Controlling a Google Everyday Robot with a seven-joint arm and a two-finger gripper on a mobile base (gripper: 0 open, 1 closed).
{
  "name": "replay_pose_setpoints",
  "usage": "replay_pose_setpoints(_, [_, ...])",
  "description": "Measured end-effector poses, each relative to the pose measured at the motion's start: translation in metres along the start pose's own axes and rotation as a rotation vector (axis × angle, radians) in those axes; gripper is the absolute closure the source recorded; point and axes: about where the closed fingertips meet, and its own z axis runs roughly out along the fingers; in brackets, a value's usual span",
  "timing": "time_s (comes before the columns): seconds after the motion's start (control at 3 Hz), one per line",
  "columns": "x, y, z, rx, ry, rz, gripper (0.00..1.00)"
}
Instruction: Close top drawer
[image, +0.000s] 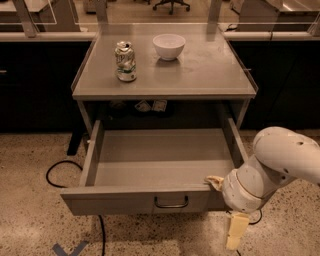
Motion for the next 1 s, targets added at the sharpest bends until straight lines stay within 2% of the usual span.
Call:
replay_pose_setpoints(0.33, [-0.025, -0.010, -0.033, 0.065, 0.035, -0.051, 0.00])
replay_pose_setpoints(0.67, [-0.069, 0.010, -0.089, 0.160, 0.088, -0.081, 0.00])
replay_pose_setpoints(1.0, [-0.086, 0.053, -0.133, 0.157, 0.219, -0.059, 0.00])
